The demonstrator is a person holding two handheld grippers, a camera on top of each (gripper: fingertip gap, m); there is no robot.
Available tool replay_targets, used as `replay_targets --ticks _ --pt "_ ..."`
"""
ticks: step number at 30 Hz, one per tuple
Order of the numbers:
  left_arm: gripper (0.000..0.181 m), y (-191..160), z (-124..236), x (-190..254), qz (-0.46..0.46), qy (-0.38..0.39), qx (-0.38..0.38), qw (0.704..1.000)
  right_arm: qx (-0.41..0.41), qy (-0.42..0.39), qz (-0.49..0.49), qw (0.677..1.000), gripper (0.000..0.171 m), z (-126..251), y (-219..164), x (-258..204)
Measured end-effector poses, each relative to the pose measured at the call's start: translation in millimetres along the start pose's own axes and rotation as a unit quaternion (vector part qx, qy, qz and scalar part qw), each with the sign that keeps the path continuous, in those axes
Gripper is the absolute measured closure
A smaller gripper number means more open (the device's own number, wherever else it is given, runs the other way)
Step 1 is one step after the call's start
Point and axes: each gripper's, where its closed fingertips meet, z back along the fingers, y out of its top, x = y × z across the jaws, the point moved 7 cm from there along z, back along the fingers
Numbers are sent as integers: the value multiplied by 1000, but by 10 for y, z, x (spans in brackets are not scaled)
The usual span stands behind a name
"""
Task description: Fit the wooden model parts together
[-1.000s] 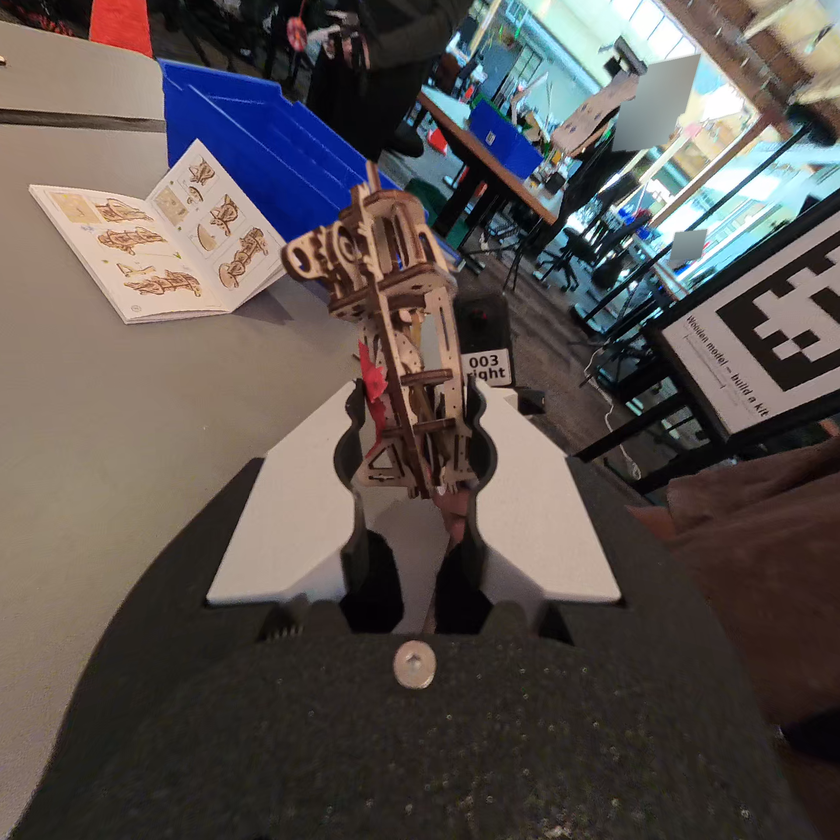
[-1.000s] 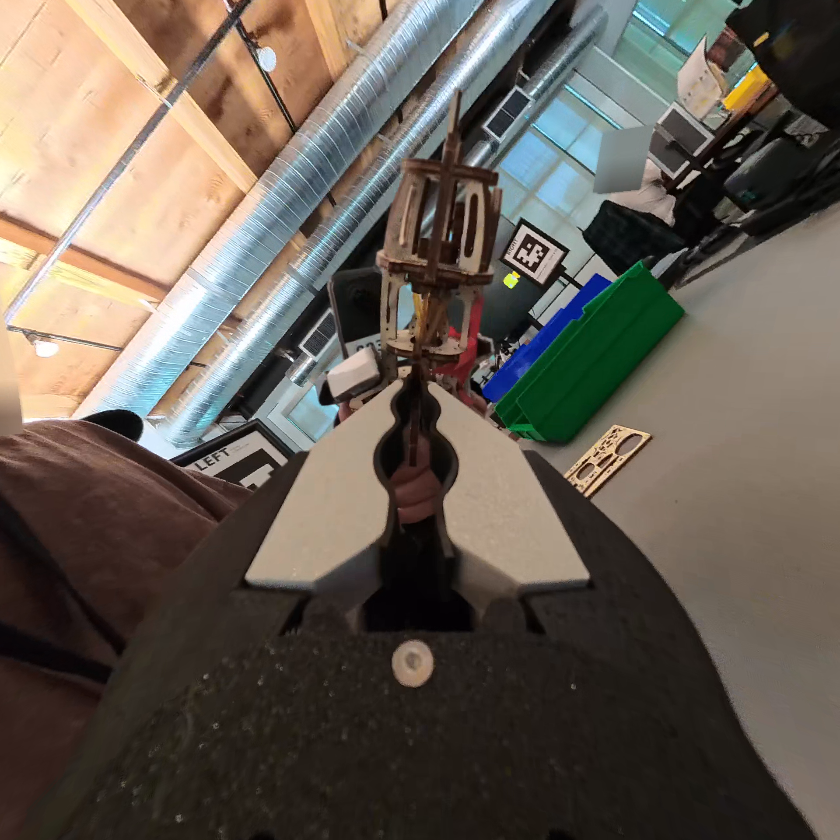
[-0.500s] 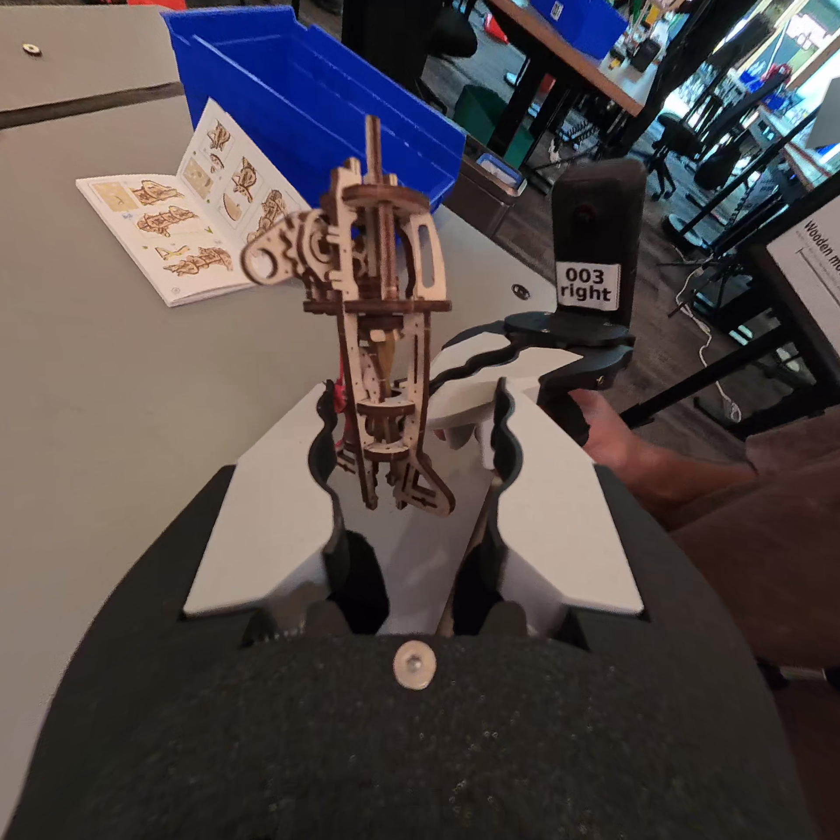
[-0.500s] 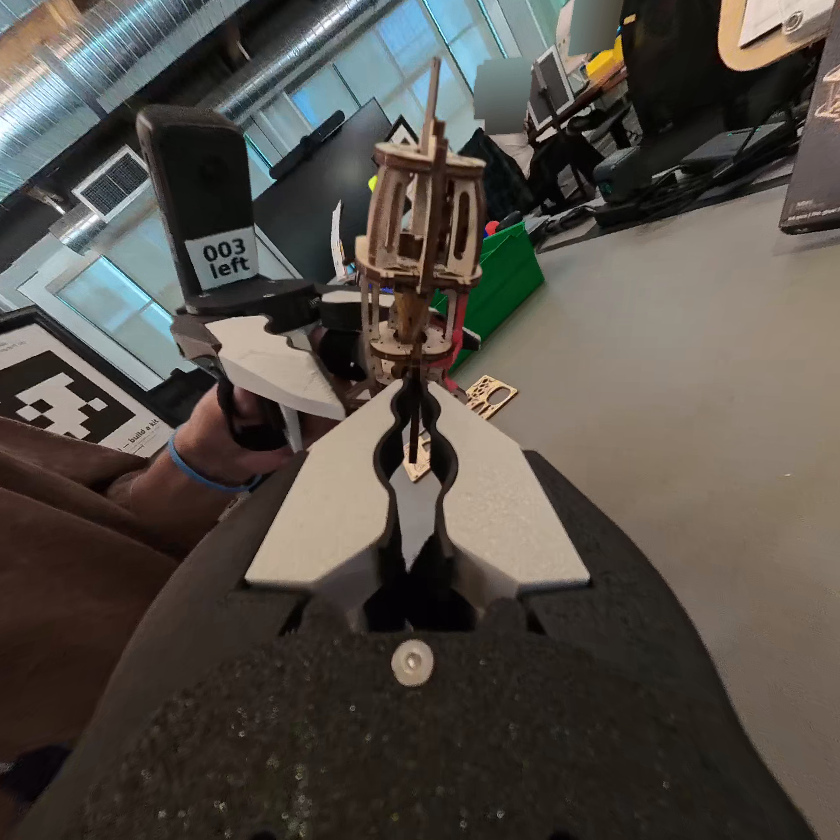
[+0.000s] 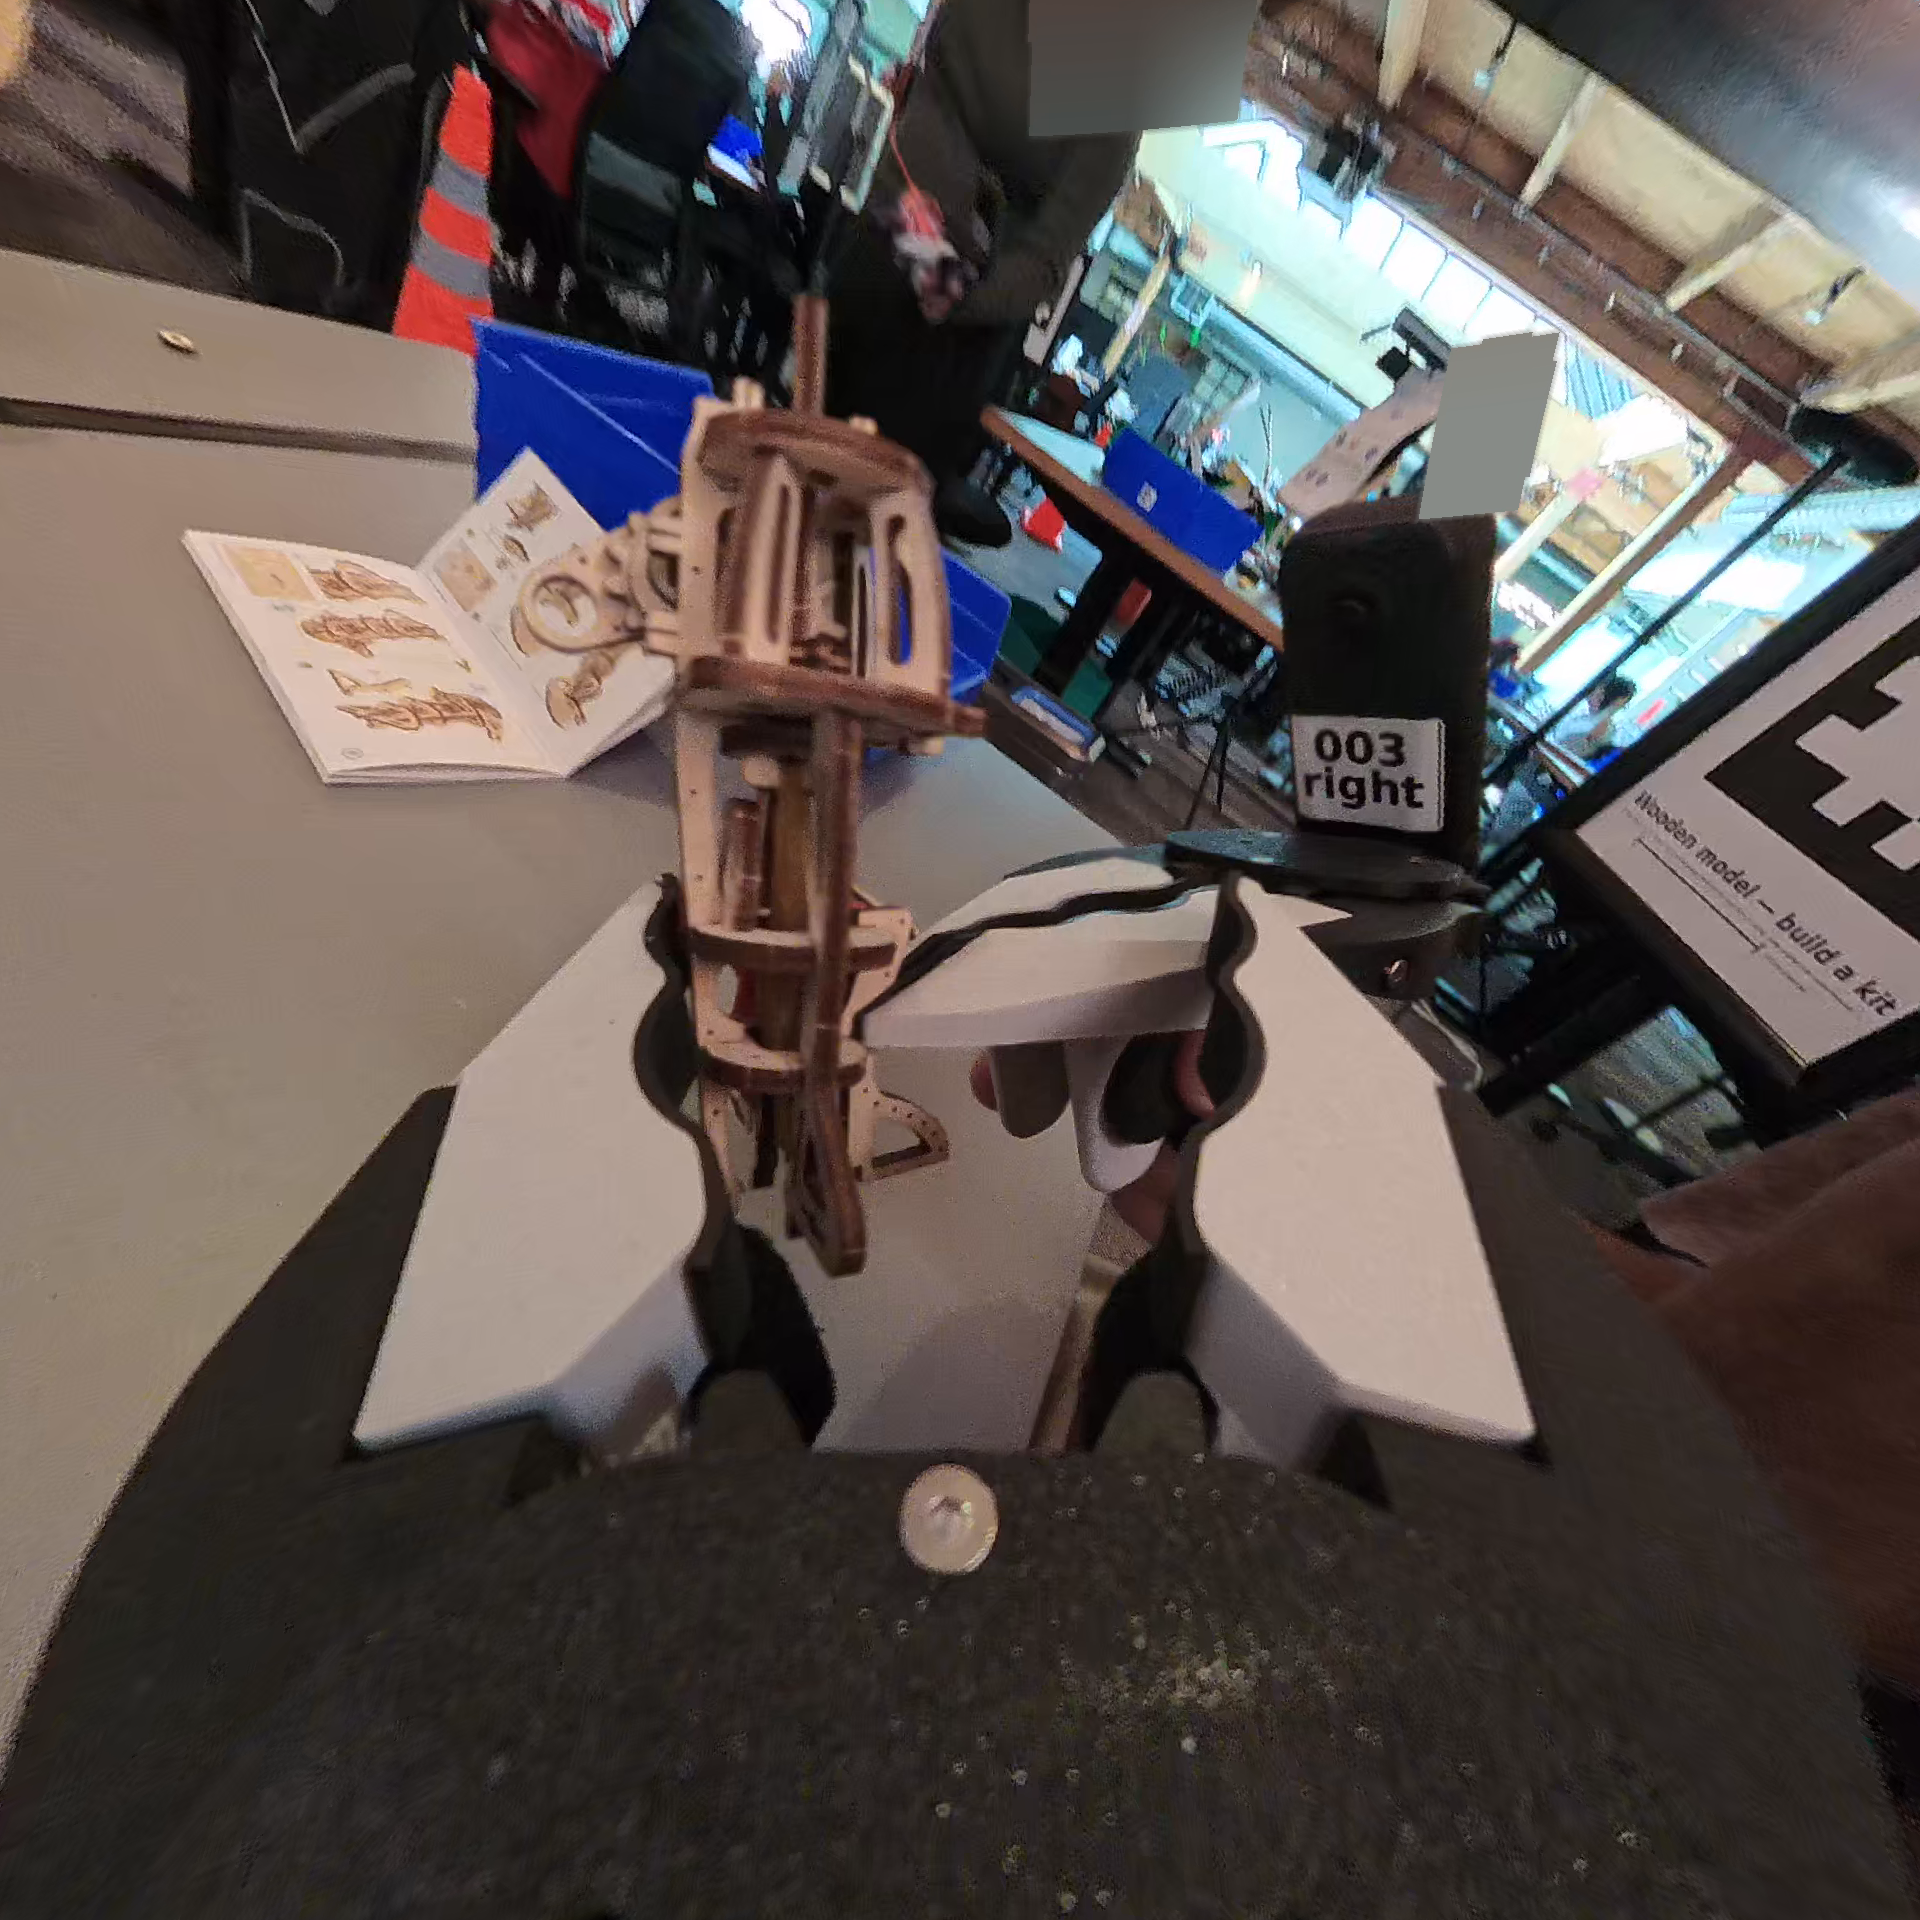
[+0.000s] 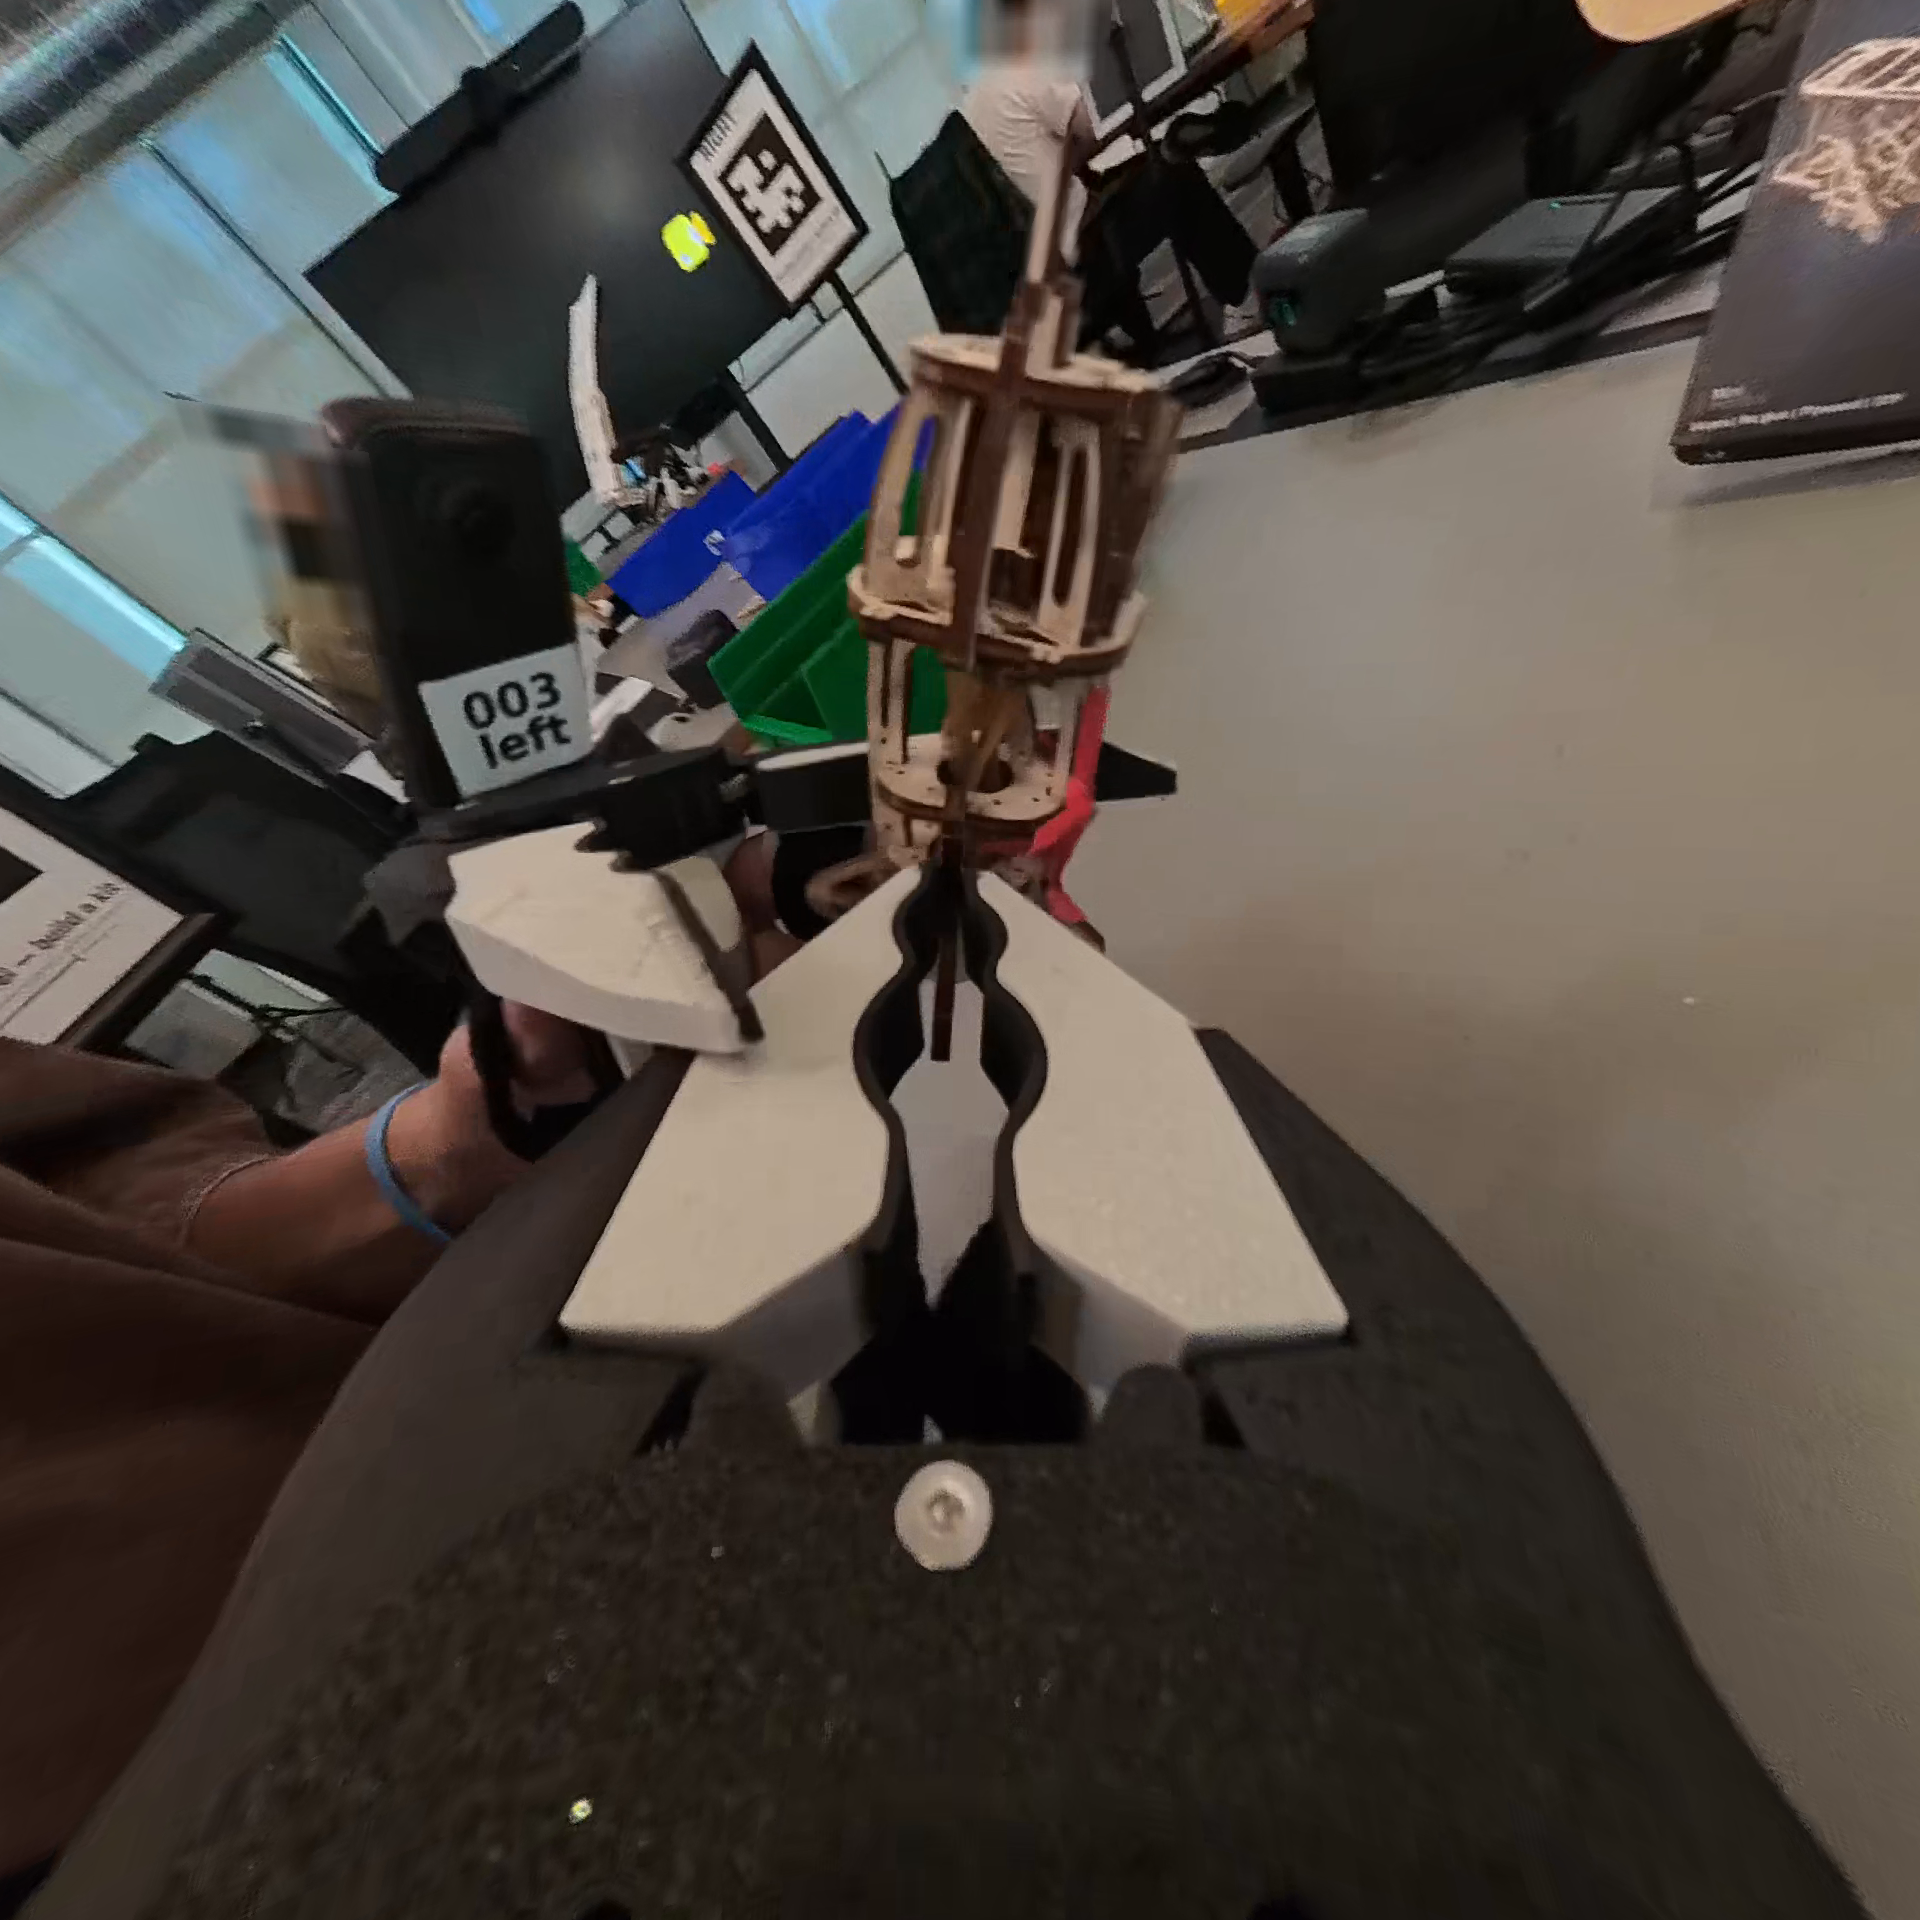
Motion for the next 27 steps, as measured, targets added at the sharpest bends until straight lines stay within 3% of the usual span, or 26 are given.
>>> replay_targets --ticks 5,12,19,27 --pt "85 -143 39 -94 36 -11 34 999 -37 -10 -4 999 170 -54 -78 31" --pt "70 -364 105 -242 82 -27 76 993 -116 -39 -33 992 169 -220 -247 121" --pt "38 -598 121 -297 166 -44 115 978 -212 -97 -46 971 169 -349 -346 150" --pt "35 -735 151 -397 196 -32 105 974 -288 -118 -90 946 168 -478 -424 217"
